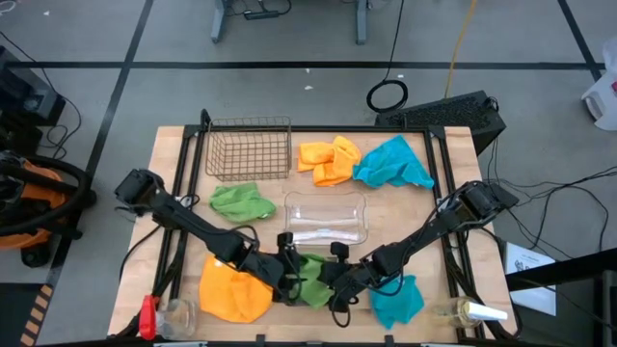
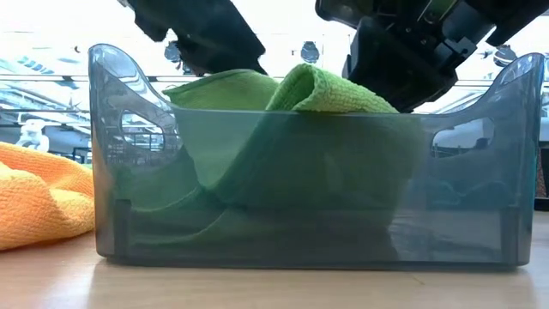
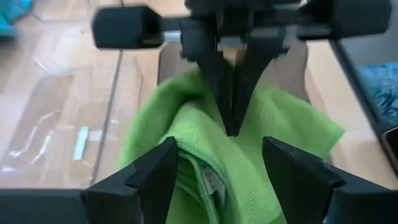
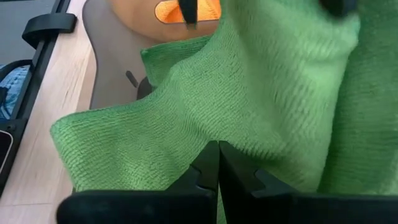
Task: Sort microfiber towel by color & place in baskets
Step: Put the right green towel into the black transparent bin
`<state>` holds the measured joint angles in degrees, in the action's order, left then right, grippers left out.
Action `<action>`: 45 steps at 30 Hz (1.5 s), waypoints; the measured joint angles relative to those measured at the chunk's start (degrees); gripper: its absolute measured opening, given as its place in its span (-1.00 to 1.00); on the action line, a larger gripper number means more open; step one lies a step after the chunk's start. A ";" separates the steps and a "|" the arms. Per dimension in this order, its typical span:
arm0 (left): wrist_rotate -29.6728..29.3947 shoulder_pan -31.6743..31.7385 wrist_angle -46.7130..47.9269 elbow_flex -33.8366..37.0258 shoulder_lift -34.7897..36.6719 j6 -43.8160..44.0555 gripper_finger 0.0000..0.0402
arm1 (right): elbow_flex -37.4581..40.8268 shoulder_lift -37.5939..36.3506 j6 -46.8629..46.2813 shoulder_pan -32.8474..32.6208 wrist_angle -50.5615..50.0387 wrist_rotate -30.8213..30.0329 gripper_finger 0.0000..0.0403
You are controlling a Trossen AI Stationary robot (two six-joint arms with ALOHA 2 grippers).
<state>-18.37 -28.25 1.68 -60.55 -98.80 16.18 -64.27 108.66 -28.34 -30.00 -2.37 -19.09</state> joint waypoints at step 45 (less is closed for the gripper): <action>5.26 -1.48 -1.32 0.00 4.29 2.03 0.19 | -0.18 -4.63 51.64 0.83 5.22 -6.88 -1.00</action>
<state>-13.11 -29.73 0.36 -60.55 -94.50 18.21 -64.45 104.03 23.31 -29.16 2.85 -25.97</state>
